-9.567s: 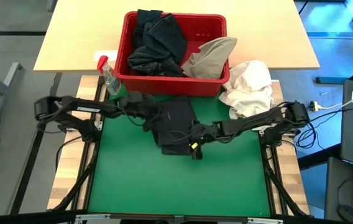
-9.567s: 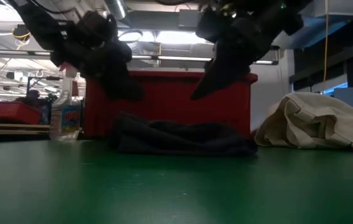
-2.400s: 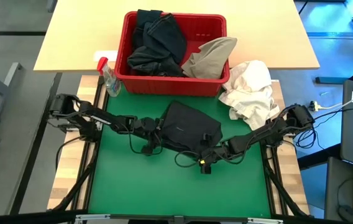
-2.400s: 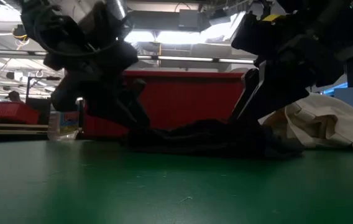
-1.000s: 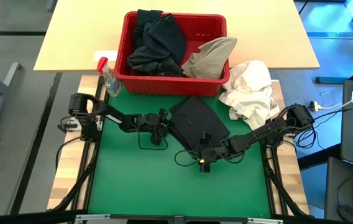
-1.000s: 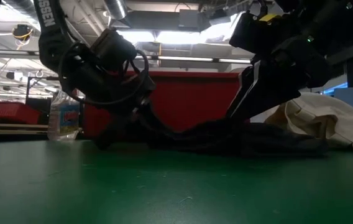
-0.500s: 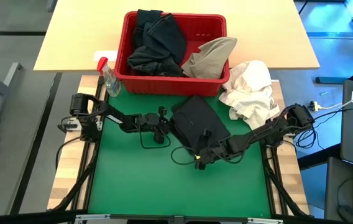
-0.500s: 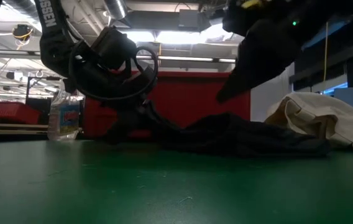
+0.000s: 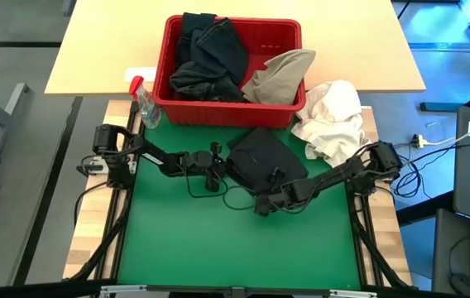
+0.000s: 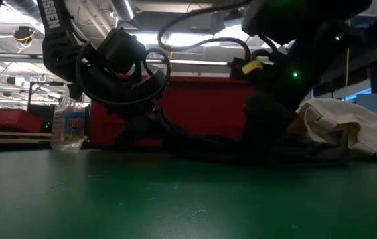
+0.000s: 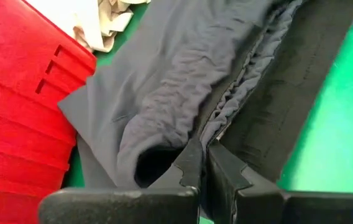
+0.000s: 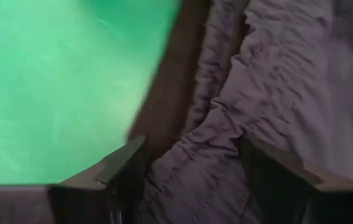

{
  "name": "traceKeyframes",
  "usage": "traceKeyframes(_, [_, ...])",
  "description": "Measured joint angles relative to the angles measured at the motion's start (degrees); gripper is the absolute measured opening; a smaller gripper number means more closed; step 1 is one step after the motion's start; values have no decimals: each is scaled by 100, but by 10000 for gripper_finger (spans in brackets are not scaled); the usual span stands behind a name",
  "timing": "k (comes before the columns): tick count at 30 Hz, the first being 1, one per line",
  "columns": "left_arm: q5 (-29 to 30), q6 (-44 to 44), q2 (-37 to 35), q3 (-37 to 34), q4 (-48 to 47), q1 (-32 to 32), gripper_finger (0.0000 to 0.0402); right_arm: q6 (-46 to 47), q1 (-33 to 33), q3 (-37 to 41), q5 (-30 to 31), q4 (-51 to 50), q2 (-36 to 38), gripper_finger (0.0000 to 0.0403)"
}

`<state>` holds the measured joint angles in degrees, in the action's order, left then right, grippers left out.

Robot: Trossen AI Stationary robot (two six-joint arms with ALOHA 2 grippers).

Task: Fold Laundry from Bin
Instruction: Fold the black shorts

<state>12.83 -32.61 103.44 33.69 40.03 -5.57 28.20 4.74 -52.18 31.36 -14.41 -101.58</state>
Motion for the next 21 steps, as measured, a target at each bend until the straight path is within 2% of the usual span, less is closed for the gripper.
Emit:
traceKeyframes(9, [164, 401, -6, 2, 53, 411, 5, -598, 14, -2, 162, -1031, 58, 253])
traceKeyframes(14, [209, 375, -7, 2, 141, 320, 5, -817, 6, 2, 253, -786, 50, 247])
traceKeyframes(17, [180, 374, -7, 0, 304, 247, 5, -857, 6, 4, 220, -705, 48, 214])
traceKeyframes(21, [171, 357, -7, 0, 488, 234, 5, -856, 7, 4, 222, -705, 48, 122])
